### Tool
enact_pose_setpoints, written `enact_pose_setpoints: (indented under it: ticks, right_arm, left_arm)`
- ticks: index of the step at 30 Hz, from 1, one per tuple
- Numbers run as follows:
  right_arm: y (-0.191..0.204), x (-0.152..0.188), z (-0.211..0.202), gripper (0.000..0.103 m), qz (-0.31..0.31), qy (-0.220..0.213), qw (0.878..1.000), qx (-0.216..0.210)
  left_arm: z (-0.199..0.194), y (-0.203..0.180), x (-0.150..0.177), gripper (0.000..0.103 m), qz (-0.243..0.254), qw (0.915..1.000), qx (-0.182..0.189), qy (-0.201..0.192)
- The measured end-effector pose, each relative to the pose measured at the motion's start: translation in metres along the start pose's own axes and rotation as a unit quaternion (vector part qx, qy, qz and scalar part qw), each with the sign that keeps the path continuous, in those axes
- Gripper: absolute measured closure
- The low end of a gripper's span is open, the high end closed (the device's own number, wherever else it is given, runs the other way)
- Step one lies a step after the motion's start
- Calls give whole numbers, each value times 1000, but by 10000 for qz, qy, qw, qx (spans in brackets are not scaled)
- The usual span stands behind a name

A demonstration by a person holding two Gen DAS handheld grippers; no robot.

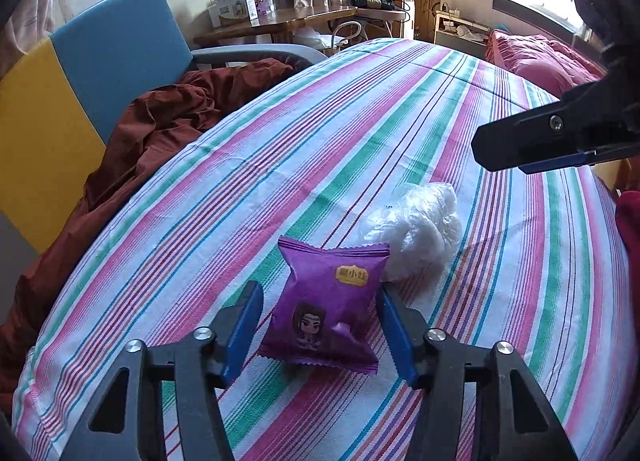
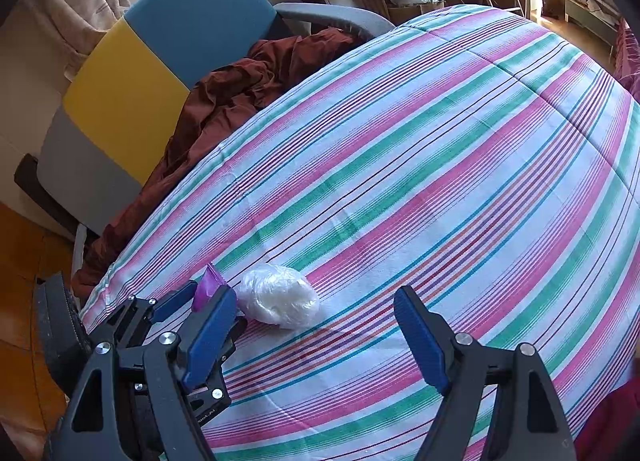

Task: Organize objects
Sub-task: 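Grasp the purple snack packet with the left gripper while the right gripper approaches the plastic bag, then grasp the clear plastic bag with the right gripper while the left gripper lifts the packet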

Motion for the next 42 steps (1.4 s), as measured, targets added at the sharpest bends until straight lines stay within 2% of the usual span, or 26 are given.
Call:
enact_pose_setpoints:
  ticks: [1, 4, 9, 14, 21, 26, 30, 32, 36, 42]
  right_arm:
    - [0, 0, 0, 21, -10, 3, 10000, 0]
    - [1, 0, 1, 21, -33, 6, 10000, 2]
    - [3, -2, 1, 21, -62, 28, 10000, -44]
    - [4, -1, 2, 21, -105, 98, 9998, -101]
    - [5, -4, 1, 21, -151, 126, 9997, -117]
    - [7, -7, 1, 21, -188, 142, 9997, -83]
    - [6, -8, 1, 21, -197, 158, 9997, -33]
    - [7, -8, 2, 21, -221, 164, 9996, 1]
    - [10, -8, 4, 21, -331, 140, 9993, 64]
    - [16, -8, 9, 21, -439, 44, 9990, -72]
  left_arm:
    - [2, 0, 0, 55, -4, 10000, -29, 28]
    - [0, 0, 2, 61, -93, 9999, -60, 25]
    - [-2, -4, 4, 63, -213, 9996, -196, 10]
    - [-8, 1, 10, 64, -660, 9974, -274, 99]
    - [-26, 8, 30, 64, -1415, 9889, -369, 280]
    - [-43, 2, 49, 64, -1693, 9833, -578, 322]
    - [-61, 0, 63, 65, -2137, 9743, -676, 242]
    - [-71, -4, 69, 65, -2156, 9730, -801, 163]
    - [-82, -12, 81, 65, -2300, 9698, -799, 141]
    - [-93, -28, 91, 65, -2233, 9716, -776, 66]
Point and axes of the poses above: each gripper's, at about its wrist camera, not at the fingertips, and z roughly the way its jaws point, y to its left, x to its underside, the point moved 1 cm from there along z, roughly the way its jaws point, and after that the axes turned 5 degrees about -z, right-handed, at the moved point
